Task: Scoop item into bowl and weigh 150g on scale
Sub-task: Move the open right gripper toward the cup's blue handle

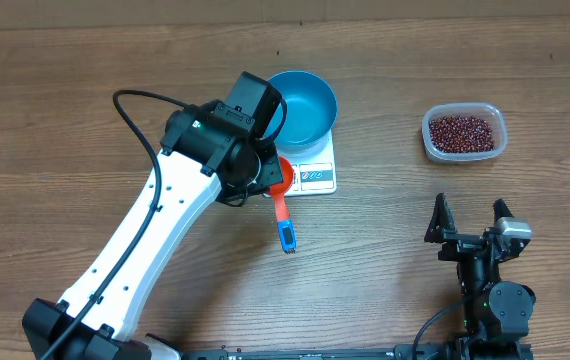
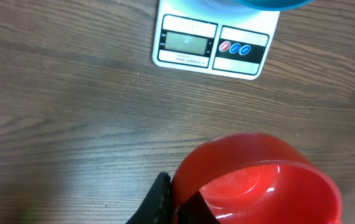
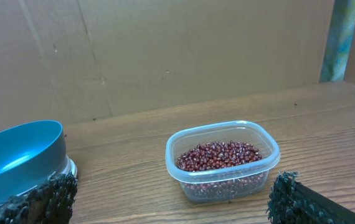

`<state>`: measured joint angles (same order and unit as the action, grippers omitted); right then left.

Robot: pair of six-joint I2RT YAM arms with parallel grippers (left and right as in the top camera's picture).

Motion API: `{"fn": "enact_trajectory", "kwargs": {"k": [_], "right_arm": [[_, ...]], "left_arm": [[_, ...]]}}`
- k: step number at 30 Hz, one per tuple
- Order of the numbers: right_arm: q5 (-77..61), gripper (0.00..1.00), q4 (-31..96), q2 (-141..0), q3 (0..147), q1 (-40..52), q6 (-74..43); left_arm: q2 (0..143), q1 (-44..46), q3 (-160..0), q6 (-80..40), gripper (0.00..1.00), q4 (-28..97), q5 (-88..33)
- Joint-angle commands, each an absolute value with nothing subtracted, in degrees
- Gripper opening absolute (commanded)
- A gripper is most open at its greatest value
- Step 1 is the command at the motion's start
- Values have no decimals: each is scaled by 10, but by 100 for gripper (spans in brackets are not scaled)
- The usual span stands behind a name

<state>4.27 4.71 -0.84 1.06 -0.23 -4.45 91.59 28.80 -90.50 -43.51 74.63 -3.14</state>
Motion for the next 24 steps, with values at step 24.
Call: {"fn": "enact_trajectory", "kwargs": {"k": [24], "right_arm": [[-239, 100, 31, -131, 75, 3, -298]], "left_arm": [[907, 291, -897, -726, 4, 747, -4]]}}
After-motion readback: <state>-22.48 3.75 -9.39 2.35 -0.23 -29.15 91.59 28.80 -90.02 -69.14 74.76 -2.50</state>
